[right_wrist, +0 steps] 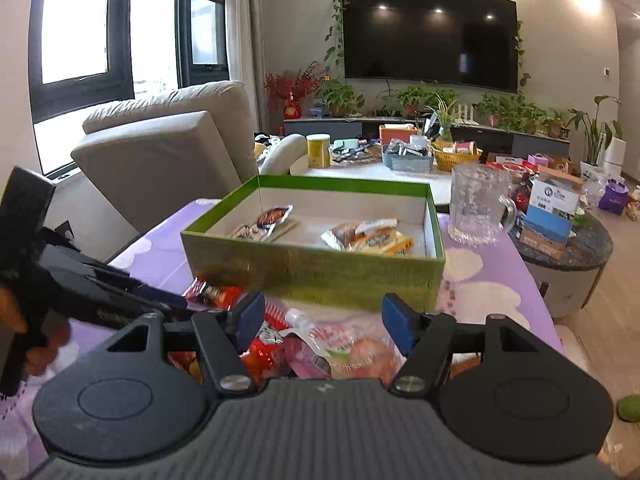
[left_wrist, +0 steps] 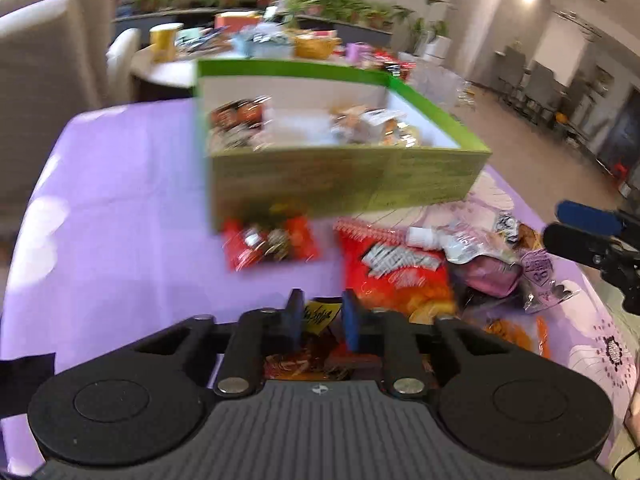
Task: Organize snacks
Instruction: 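Grasp the black-and-yellow spicy packet with the left gripper while the right gripper returns to the pile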
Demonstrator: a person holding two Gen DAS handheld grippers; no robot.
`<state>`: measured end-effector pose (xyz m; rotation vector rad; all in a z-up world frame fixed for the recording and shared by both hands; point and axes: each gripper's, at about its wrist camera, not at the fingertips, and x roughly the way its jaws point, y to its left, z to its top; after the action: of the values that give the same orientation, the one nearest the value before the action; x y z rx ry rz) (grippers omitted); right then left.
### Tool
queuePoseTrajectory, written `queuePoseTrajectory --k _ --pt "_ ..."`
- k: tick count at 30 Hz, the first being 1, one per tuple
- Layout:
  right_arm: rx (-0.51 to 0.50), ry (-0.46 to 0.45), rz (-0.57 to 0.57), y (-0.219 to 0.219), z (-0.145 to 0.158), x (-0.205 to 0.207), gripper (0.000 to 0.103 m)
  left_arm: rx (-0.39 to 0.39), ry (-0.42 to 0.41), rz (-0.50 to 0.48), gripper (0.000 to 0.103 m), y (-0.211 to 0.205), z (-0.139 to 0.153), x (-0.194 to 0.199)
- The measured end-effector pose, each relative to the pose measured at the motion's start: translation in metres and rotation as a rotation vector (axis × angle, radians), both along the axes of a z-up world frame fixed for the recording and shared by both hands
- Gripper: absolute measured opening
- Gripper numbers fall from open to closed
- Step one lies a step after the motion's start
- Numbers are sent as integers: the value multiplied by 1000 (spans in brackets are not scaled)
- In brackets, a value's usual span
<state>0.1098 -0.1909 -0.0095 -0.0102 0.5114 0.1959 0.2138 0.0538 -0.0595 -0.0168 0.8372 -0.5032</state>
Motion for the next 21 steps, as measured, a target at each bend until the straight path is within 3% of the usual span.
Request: queuePoseTrajectory --k 3,9,11,13,15,21 --pt "22 21 -13 0 -6 -8 52 43 -17 31 15 13 -2 -22" --pt "66 79 -4 2 -21 -21 52 46 -32 50 18 37 0 -66" --pt "78 96 7 3 -24 -25 52 44 -41 93 23 44 4 -76" --pt "90 107 16 5 -26 -30 52 52 -64 149 34 50 8 -81" --pt "93 111 17 8 -28 -34 52 50 -92 174 35 56 12 -87" --pt "96 119 16 11 -32 -44 52 43 -103 120 40 69 9 -103"
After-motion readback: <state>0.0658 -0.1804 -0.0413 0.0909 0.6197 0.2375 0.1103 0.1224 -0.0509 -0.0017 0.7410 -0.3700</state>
